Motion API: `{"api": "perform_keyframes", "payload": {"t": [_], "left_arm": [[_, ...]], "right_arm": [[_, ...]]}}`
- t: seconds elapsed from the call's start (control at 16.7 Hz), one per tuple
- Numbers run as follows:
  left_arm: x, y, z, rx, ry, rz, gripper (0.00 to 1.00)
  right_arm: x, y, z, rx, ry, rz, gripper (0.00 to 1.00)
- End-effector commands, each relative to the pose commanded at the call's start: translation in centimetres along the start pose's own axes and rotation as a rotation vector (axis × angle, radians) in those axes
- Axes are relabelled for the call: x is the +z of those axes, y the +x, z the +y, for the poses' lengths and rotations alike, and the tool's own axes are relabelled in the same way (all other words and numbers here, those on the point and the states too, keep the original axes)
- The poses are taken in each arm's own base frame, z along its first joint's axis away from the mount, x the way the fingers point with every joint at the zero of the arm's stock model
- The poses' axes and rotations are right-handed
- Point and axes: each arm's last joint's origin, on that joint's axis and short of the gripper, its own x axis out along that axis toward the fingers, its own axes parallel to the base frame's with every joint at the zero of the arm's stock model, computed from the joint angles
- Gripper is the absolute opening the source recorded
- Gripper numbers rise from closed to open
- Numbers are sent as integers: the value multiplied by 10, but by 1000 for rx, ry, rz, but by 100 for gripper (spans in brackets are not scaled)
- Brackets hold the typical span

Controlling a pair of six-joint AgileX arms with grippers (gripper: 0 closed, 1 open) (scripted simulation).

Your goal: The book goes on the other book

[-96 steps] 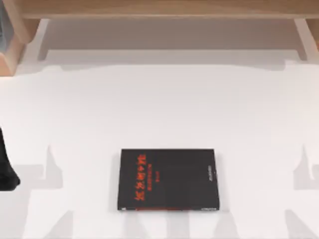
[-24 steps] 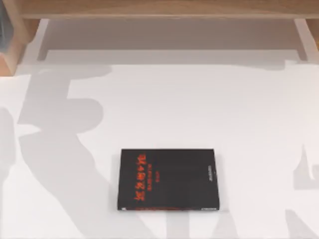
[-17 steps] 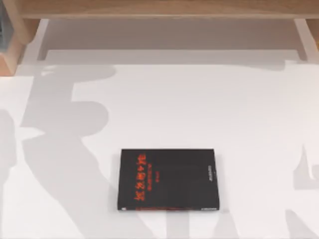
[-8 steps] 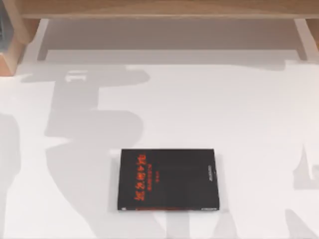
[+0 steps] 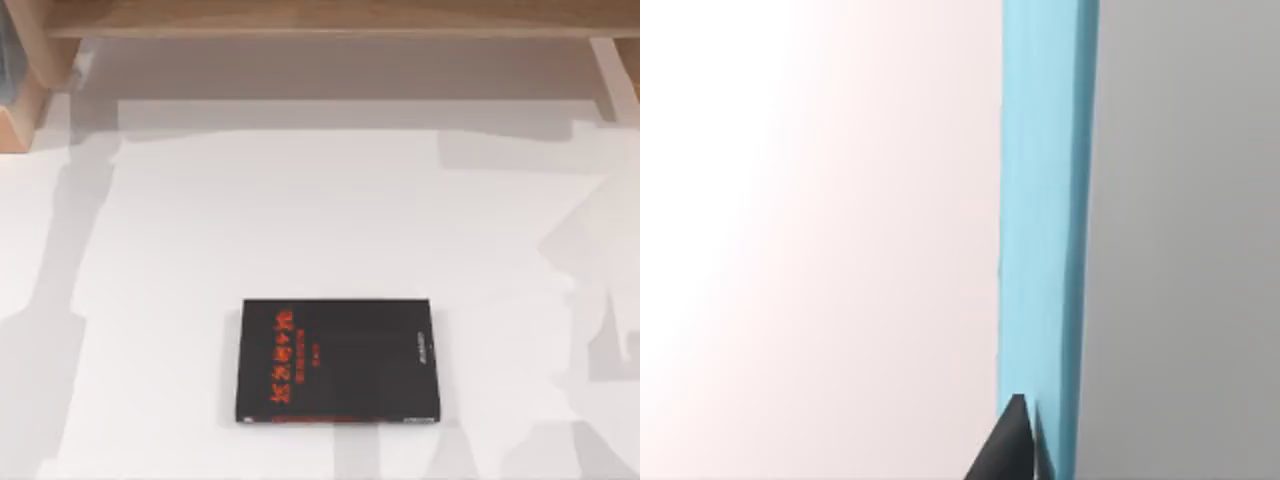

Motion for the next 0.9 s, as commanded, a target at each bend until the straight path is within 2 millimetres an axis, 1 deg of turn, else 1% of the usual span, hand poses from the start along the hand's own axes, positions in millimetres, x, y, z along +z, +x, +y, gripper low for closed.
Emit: {"api": "perform_keyframes", "payload": {"t": [0.06, 0.12, 0.18, 0.24, 0.36, 0.48, 0.6, 0.66, 0.72, 0.78, 0.9], "left_arm": [[18, -15, -13, 7, 14, 7, 0], [31, -30, -28, -2, 29, 28, 0], [39, -45, -45, -26, 47, 62, 0], [43, -61, -67, -68, 72, 104, 0], [40, -99, -118, -199, 153, 197, 0], [27, -148, -173, -371, 278, 280, 0], [8, -209, -222, -550, 442, 336, 0], [-4, -241, -240, -634, 534, 351, 0], [-17, -274, -255, -710, 630, 360, 0], [-30, -306, -265, -777, 727, 361, 0], [-56, -359, -272, -882, 905, 347, 0]], "right_arm": [[0, 0, 0, 0, 0, 0, 100], [0, 0, 0, 0, 0, 0, 100], [0, 0, 0, 0, 0, 0, 100], [0, 0, 0, 0, 0, 0, 100], [0, 0, 0, 0, 0, 0, 100], [0, 0, 0, 0, 0, 0, 100], [0, 0, 0, 0, 0, 0, 100], [0, 0, 0, 0, 0, 0, 100], [0, 0, 0, 0, 0, 0, 100], [0, 0, 0, 0, 0, 0, 100], [0, 0, 0, 0, 0, 0, 100]]}}
